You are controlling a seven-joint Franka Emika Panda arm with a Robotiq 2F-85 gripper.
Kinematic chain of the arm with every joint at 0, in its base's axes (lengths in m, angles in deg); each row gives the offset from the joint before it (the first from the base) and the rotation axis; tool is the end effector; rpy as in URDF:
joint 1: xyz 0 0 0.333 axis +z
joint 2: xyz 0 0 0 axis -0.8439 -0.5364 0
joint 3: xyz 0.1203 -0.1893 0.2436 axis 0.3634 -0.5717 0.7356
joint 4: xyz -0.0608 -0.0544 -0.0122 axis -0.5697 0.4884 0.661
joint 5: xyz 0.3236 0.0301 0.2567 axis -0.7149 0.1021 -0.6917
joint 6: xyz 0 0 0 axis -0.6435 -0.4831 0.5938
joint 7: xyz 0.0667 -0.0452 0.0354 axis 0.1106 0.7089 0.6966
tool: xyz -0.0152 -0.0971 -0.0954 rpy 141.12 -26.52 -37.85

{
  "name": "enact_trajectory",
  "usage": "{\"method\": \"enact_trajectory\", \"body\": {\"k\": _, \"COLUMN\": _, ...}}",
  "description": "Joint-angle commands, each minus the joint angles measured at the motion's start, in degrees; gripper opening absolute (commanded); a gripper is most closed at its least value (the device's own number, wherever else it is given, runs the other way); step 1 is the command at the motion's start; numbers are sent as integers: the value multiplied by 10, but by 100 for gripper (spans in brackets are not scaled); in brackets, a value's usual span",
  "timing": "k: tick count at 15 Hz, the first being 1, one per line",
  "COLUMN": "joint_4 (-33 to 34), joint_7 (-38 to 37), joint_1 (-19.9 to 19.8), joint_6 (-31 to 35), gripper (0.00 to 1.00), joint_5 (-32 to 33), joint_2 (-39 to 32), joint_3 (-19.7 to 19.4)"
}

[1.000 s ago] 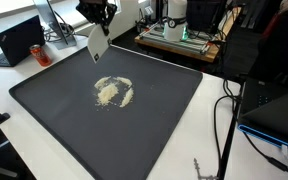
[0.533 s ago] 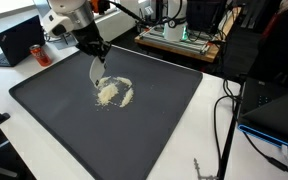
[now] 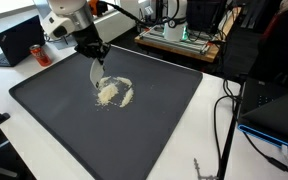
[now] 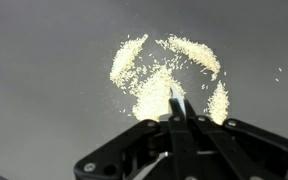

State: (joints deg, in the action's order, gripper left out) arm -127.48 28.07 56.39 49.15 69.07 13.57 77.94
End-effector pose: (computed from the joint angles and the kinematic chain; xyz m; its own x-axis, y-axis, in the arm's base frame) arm 0.6771 -0.0258 0.2836 0.8567 0.4443 -0.2621 0.4717 -0.8804 0.0496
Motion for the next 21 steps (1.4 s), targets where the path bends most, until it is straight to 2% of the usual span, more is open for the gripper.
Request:
{"method": "enact_trajectory", "body": {"k": 1, "joint_4": -28, "joint_7": 51, "joint_1": -23, "joint_6": 47, "gripper": 1, "joint_5": -2, "joint_2": 4, "joint_3": 10}}
{"method": "enact_trajectory", "body": {"k": 11, "joint_4": -46, "joint_7": 135, "joint_1": -55, "joint_6": 132, "gripper": 1, "joint_5": -6, "joint_2": -44, "joint_3": 16}}
{"method": "enact_trajectory", "body": {"k": 21, "joint_4": -33, "joint_7": 222, "joint_1": -65, "joint_6": 136, "gripper": 1, "joint_5": -15, "joint_2": -81, "joint_3": 28}}
